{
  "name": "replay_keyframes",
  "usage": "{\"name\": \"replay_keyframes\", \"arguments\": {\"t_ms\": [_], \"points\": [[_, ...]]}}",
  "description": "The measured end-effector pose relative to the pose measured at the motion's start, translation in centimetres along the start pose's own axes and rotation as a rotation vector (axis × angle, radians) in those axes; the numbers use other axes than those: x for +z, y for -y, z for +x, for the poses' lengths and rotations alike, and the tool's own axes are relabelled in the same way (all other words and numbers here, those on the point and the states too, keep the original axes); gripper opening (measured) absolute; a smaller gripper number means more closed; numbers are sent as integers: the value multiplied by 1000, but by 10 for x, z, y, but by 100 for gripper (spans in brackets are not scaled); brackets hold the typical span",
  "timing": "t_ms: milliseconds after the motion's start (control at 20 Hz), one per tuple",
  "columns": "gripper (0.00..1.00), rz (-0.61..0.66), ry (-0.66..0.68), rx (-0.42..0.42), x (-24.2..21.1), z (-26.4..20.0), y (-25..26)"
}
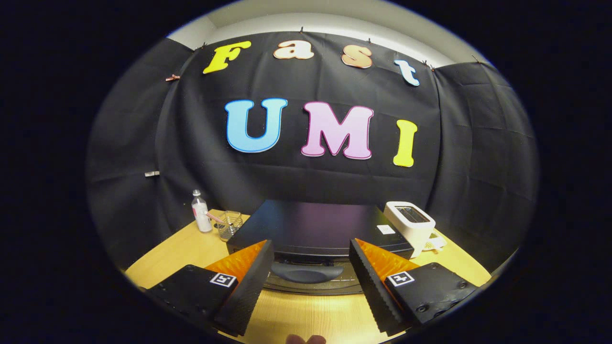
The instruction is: Open the toaster oven, put the food inside, and close the toaster oven door.
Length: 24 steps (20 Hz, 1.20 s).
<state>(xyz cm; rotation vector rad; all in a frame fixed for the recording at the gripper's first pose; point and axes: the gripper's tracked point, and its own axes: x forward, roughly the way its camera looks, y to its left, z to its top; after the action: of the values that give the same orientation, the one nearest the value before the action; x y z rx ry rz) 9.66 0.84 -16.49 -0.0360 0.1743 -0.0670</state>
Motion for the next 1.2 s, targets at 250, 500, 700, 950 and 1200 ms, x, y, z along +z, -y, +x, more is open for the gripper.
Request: {"name": "replay_keyframes", "arguments": {"t_ms": [250, 500, 700, 950, 1200], "points": [[98, 44, -80, 1, -35, 38, -14], [97, 79, -96, -18, -43, 46, -11], [98, 83, -98, -7, -47, 39, -11], [98, 63, -118, -9, -67, 1, -13], [98, 26, -209, 13, -112, -43, -18]]}}
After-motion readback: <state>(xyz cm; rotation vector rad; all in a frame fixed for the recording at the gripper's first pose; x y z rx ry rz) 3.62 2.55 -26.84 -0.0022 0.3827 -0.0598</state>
